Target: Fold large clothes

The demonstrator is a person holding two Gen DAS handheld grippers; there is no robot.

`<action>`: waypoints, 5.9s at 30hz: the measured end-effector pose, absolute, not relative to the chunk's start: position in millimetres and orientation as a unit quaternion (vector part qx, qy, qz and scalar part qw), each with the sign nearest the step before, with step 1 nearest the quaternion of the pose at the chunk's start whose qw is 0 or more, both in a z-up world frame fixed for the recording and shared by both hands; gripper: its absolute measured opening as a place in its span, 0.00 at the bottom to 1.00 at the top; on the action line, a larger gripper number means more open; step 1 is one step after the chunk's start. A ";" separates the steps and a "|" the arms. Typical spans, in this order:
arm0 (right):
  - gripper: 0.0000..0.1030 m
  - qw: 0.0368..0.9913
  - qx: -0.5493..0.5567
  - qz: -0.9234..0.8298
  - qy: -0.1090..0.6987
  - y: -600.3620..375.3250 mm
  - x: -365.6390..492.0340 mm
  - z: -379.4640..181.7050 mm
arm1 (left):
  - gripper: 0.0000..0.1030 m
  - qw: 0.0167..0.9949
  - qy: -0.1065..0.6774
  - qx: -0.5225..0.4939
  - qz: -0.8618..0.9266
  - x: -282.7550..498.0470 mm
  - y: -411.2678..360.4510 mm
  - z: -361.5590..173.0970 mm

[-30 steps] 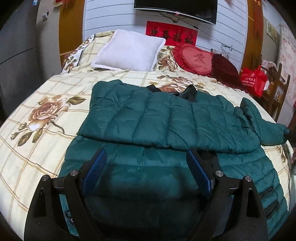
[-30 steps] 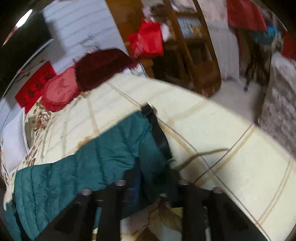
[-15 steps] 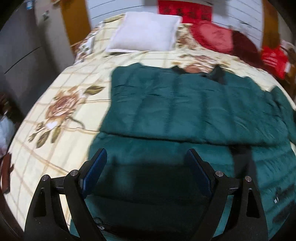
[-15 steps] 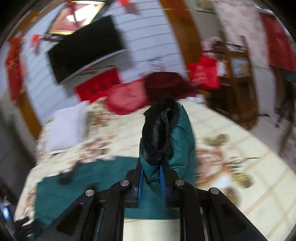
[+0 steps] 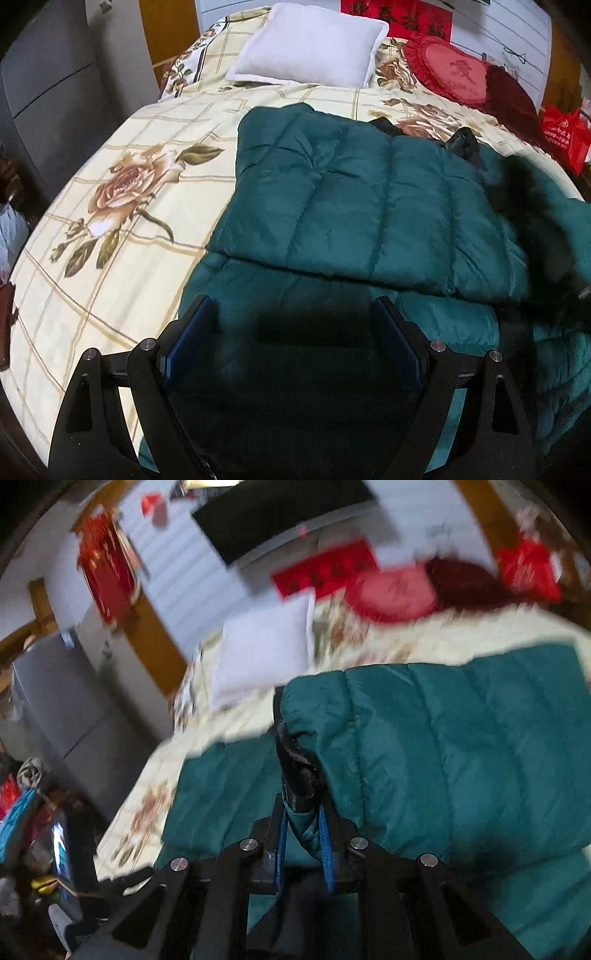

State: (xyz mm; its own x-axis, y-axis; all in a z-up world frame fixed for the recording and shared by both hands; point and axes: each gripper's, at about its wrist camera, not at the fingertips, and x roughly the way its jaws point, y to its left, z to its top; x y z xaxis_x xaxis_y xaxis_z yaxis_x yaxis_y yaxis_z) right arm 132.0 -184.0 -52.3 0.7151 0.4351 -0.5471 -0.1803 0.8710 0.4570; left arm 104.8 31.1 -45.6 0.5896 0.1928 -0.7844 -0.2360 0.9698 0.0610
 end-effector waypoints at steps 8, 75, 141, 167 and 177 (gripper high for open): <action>0.44 0.877 0.214 0.192 0.385 -173.9 149.9 -79.6 | 0.85 0.898 0.422 -0.052 0.116 106.0 39.9 -37.1; 0.66 0.914 0.203 -0.158 0.312 -355.6 54.8 -27.8 | 0.59 0.935 0.333 -0.123 0.022 93.7 57.0 -6.1; 0.45 0.917 0.046 0.058 0.392 -260.6 202.1 -24.6 | 0.74 0.903 0.408 -0.099 0.089 126.7 45.8 -55.0; 0.86 0.900 -0.021 0.054 0.431 -184.6 172.3 -60.7 | 0.79 0.902 0.410 -0.113 0.079 128.4 49.5 -56.1; 0.90 0.890 -0.007 0.076 0.450 -172.2 174.5 -73.4 | 0.79 0.901 0.408 -0.130 0.070 126.7 53.1 -56.0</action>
State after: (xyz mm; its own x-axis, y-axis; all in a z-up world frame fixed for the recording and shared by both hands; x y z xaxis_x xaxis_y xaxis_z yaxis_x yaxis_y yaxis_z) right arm 174.5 -172.2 -73.4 0.5834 0.1287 -0.8019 -0.1418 0.9883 0.0554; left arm 126.7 53.1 -56.0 0.6576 0.0191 -0.7531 -0.2316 0.9564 -0.1779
